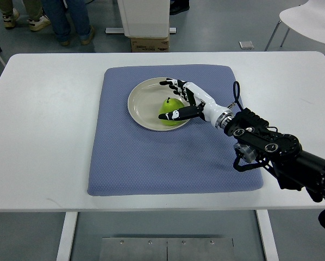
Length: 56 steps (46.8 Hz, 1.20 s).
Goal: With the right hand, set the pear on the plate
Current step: 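Open the right hand fingers to release the pear on the plate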
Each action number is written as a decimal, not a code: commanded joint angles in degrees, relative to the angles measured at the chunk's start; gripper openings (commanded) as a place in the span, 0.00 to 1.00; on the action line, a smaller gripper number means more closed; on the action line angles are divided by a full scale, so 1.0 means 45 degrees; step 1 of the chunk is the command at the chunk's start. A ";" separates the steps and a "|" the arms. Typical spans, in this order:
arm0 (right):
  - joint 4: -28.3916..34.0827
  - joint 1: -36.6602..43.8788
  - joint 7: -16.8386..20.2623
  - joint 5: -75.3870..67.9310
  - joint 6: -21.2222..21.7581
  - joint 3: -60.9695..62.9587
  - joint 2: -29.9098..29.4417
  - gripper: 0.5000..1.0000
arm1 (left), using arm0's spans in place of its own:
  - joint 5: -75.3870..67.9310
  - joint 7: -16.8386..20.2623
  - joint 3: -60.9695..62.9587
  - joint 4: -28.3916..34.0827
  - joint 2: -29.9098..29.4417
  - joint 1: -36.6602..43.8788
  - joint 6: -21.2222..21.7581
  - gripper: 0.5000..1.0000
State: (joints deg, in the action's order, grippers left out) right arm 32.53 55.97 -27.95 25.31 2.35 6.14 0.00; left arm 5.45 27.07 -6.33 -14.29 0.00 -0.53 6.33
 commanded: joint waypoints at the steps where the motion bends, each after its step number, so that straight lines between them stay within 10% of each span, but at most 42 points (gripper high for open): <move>1: -0.0002 0.0022 0.0000 0.0001 0.0006 -0.0017 0.0000 1.00 | 0.0000 0.0000 0.0000 0.0012 0.0000 0.0000 -0.0001 1.00; 56: -0.0021 0.0003 -0.0099 -0.0038 0.1061 0.0607 0.2070 1.00 | 0.0000 0.0000 0.0000 -0.0007 0.0000 0.0000 -0.0001 1.00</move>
State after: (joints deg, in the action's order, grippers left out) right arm 32.63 56.14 -28.88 25.16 7.17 7.55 8.87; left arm 5.45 27.07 -6.32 -14.30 0.00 -0.52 6.33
